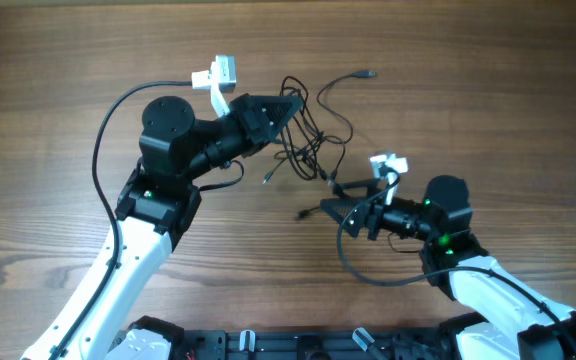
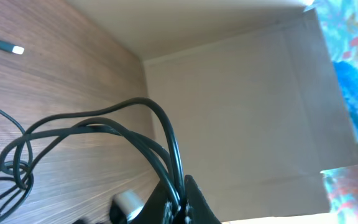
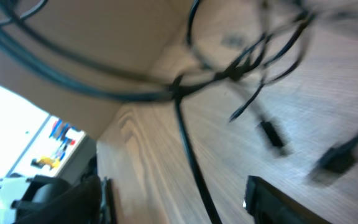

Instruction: Untangle cables

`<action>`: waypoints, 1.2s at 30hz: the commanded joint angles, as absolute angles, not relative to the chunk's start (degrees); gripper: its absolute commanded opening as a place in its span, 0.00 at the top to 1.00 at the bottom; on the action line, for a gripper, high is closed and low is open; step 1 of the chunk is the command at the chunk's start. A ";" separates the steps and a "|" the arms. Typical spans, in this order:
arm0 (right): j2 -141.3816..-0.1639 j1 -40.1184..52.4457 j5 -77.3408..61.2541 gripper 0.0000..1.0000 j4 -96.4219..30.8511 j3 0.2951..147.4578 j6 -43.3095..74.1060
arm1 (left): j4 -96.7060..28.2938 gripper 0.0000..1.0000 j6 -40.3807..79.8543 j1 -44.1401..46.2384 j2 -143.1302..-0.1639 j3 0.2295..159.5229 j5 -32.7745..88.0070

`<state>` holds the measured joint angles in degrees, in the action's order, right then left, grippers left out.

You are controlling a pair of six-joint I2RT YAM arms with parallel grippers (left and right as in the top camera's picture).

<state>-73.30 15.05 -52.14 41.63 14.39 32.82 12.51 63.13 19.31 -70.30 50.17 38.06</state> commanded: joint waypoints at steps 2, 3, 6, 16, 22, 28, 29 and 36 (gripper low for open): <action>-73.30 16.25 -47.55 0.95 42.92 14.63 34.52 | 14.46 0.95 67.33 18.46 -70.15 50.70 39.20; -73.28 15.18 -48.05 0.95 43.79 14.63 36.82 | 13.98 0.96 65.65 18.48 -70.15 50.70 39.20; -73.28 9.91 -57.49 0.95 51.31 14.63 42.87 | 9.37 0.96 51.16 19.05 -70.15 50.70 39.86; -73.30 3.36 -66.02 0.95 65.69 14.63 50.61 | 3.77 0.96 21.45 31.86 -70.15 50.70 40.10; -73.30 3.38 -58.11 0.95 56.93 14.63 47.79 | 9.37 0.96 21.39 40.29 -70.15 50.70 40.71; -73.30 4.73 -56.66 0.95 59.31 14.63 48.01 | 11.20 0.96 21.43 44.16 -70.19 50.70 40.64; -73.30 5.13 -56.36 0.95 59.27 14.63 48.03 | 11.22 0.96 21.43 44.14 -70.19 50.70 40.40; -73.28 0.97 -59.31 0.00 59.59 14.63 52.75 | 9.93 0.96 32.23 41.50 -70.19 50.70 26.70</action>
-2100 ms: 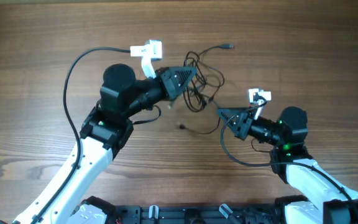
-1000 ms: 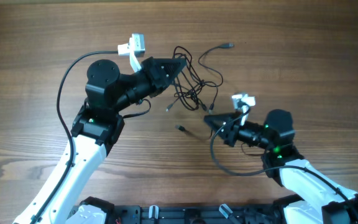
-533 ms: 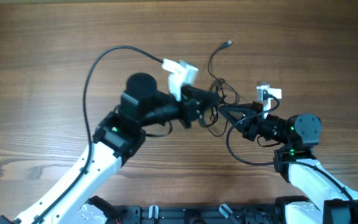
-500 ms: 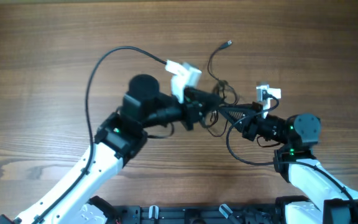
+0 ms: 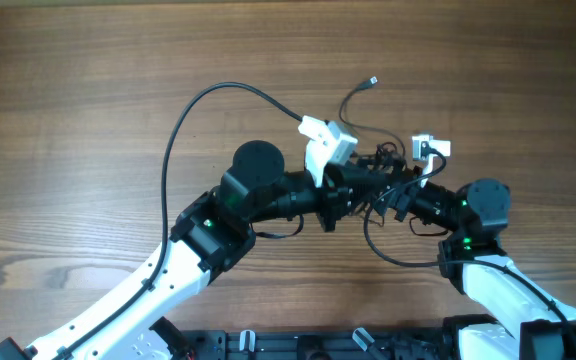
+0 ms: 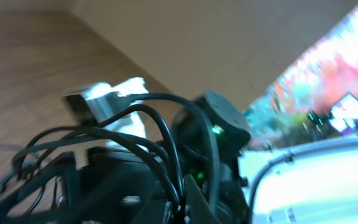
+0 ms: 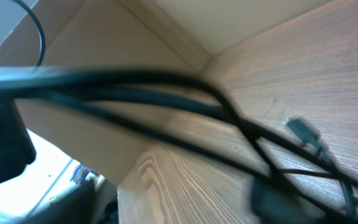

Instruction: Untangle cables

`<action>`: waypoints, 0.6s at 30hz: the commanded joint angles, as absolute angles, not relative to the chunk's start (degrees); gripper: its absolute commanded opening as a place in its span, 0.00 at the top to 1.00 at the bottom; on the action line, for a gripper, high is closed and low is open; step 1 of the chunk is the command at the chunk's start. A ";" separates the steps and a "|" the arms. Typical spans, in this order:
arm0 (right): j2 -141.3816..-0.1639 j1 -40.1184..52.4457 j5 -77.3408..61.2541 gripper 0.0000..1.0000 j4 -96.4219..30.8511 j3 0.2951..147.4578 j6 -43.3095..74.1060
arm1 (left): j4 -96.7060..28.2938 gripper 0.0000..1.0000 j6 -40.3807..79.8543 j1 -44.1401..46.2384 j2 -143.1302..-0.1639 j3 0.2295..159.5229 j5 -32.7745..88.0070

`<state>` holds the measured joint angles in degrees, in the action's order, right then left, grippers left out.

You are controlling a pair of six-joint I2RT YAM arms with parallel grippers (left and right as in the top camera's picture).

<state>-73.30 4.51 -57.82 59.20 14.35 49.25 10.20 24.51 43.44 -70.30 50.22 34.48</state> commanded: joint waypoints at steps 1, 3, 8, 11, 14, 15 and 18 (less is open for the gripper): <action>-73.28 -0.67 -61.10 0.00 60.03 14.63 54.13 | 9.56 0.96 34.79 40.10 -70.19 50.70 25.17; -73.28 -5.34 -66.11 0.00 61.58 14.63 56.49 | 9.21 0.96 40.05 36.91 -70.19 50.70 23.14; -73.30 -13.30 -70.70 0.00 62.06 14.61 58.35 | 7.92 0.96 57.76 31.00 -70.19 50.70 15.53; -73.30 -13.08 -71.75 0.01 60.45 14.61 64.75 | 4.93 0.96 71.81 29.32 -70.19 50.68 6.83; -73.30 -10.28 -72.14 0.00 55.86 14.52 65.19 | 2.22 0.96 85.52 29.34 -70.19 50.70 -0.43; -73.30 -8.71 -72.14 0.00 54.52 14.52 63.18 | 1.28 0.96 90.17 29.34 -70.19 50.70 -1.69; -73.30 -1.19 -71.88 0.00 52.71 14.52 55.29 | -2.17 0.96 101.78 29.34 -70.19 50.70 -5.34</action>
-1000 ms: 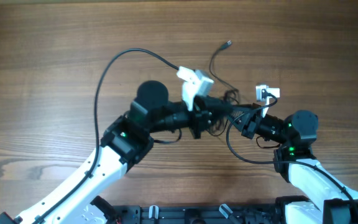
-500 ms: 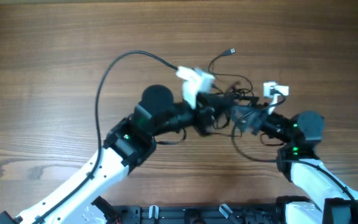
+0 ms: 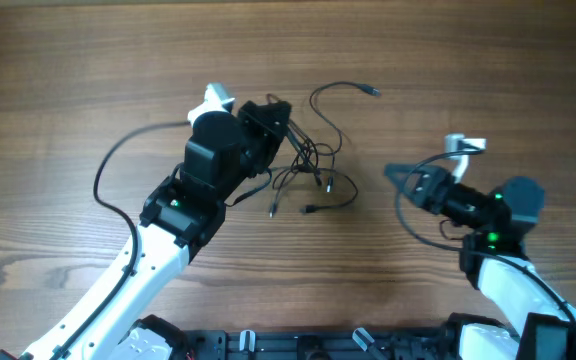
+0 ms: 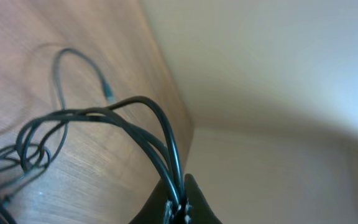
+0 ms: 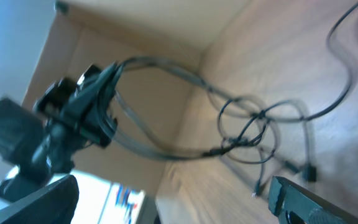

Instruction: Untangle cables

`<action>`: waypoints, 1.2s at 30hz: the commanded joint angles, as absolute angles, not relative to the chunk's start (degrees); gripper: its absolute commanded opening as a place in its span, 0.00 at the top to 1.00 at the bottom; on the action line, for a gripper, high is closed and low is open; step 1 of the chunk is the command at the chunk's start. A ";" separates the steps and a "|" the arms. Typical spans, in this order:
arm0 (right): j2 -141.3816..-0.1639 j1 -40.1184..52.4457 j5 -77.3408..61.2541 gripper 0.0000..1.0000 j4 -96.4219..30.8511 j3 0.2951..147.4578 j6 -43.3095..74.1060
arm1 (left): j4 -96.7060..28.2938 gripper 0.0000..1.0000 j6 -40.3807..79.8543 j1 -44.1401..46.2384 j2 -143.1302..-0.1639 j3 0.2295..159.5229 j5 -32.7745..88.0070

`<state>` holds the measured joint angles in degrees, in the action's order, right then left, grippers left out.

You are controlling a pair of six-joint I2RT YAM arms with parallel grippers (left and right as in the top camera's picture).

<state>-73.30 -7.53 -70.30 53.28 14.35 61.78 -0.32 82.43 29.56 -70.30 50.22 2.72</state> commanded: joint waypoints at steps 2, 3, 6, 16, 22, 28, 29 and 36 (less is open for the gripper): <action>-73.30 6.81 -67.46 0.00 52.66 14.52 51.48 | -7.07 0.96 109.49 29.34 -70.19 50.70 -7.01; -73.30 9.52 -64.82 0.01 52.53 14.52 49.52 | -8.64 0.96 112.38 29.34 -70.22 50.70 -7.07; -73.30 17.30 -54.17 0.02 51.33 14.52 44.53 | -12.38 0.96 119.46 29.39 -70.32 50.70 -7.01; -73.36 29.08 -24.91 0.01 47.42 14.76 37.58 | -14.02 0.96 122.41 29.50 -70.32 50.70 -3.09; -78.17 29.10 -24.18 0.03 47.64 15.97 40.51 | -14.50 0.96 122.39 29.50 -70.32 50.70 -1.98; -87.39 32.10 -28.86 0.04 50.00 20.12 40.47 | -14.61 0.96 122.39 29.50 -70.32 50.68 -1.98; -88.27 32.49 -29.74 0.04 50.06 21.02 40.40 | -14.72 0.96 122.39 29.50 -70.32 50.70 -1.98; -90.15 33.04 -26.96 0.05 49.80 22.79 40.03 | -16.62 0.96 122.39 29.50 -70.32 50.70 -1.98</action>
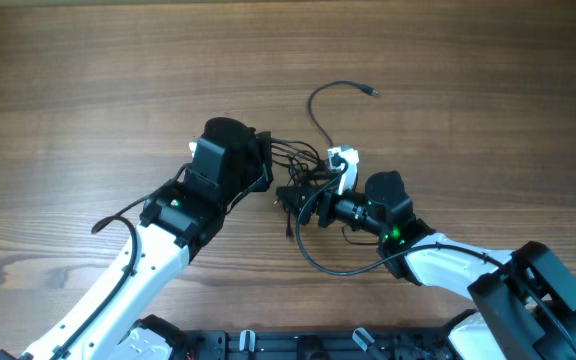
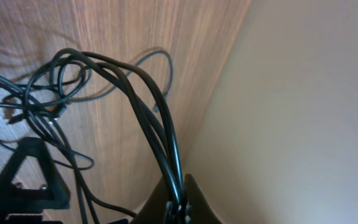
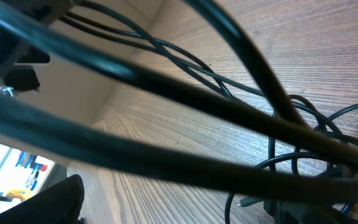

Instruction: Untangle cables

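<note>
The black cable tangle (image 1: 306,172) lies mid-table, one loose end (image 1: 371,92) curling off to the far right. My left gripper (image 1: 264,165) is shut on a bunch of strands at the tangle's left side. In the left wrist view those strands (image 2: 138,106) rise in a loop from the pinched left gripper (image 2: 179,204). My right gripper (image 1: 293,197) points left into the tangle's near side. In the right wrist view thick strands (image 3: 185,99) cross just above the right gripper (image 3: 185,208), whose jaws stand open.
Wood-grain table (image 1: 88,90) all around. The right arm's own black lead (image 1: 313,262) loops on the table near the front. A white camera mount (image 1: 342,160) sits on the right wrist, close to the tangle.
My right gripper was well off to the right, clear of the cables; now it is at the tangle's near side with strands across its open jaws. The left still holds its bunch.
First my left gripper held strands at the tangle's upper left, with the right gripper at its lower right. Then both grippers were close together at the tangle. Then they stood apart, the left keeping the tangle. Now the right is back in it.
</note>
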`<action>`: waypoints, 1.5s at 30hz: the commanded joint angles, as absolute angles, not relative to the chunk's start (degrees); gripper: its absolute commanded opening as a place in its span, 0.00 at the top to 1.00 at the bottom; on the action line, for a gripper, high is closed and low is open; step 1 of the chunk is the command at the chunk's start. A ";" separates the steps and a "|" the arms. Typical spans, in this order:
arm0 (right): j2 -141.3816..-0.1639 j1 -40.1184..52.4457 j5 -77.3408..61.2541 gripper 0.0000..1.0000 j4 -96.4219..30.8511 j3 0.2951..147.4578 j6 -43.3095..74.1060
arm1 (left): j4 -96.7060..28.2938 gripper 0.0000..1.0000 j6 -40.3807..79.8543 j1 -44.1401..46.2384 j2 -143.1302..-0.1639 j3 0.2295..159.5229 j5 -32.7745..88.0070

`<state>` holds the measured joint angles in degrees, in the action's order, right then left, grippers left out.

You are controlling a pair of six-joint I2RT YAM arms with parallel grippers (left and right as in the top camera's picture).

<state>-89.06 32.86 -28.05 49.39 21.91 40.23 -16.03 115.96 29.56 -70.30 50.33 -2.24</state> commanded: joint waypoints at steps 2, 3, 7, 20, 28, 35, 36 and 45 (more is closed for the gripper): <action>-90.13 33.04 -26.98 0.06 49.21 22.79 40.05 | -16.62 0.96 122.39 29.50 -70.32 50.70 -1.98; -90.15 33.04 -26.98 0.07 48.69 22.81 40.05 | -16.60 0.96 122.41 29.50 -70.32 50.70 -1.98; -90.11 32.95 -28.27 0.10 47.09 22.79 40.69 | -16.62 0.96 122.39 29.50 -70.32 50.68 -2.00; -90.00 30.61 -29.80 0.08 45.30 22.79 40.62 | -16.64 0.96 122.39 29.50 -70.32 50.68 -1.96; -90.02 30.70 -24.49 0.03 46.28 22.85 40.66 | -17.41 0.96 122.37 29.50 -70.32 50.70 -0.84; -90.54 32.42 -23.35 0.01 47.53 23.79 40.25 | -17.47 0.96 122.37 29.50 -70.32 50.70 0.23; -90.89 32.40 -23.16 0.00 47.46 23.92 40.18 | -17.47 0.96 122.37 29.50 -70.32 50.70 0.23; -96.60 32.42 -21.15 0.01 46.17 29.45 37.47 | -17.45 0.96 122.37 29.50 -70.32 50.70 0.64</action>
<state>-93.71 32.23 -23.40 46.72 26.33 39.75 -17.56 115.96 29.56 -70.30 50.33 -0.03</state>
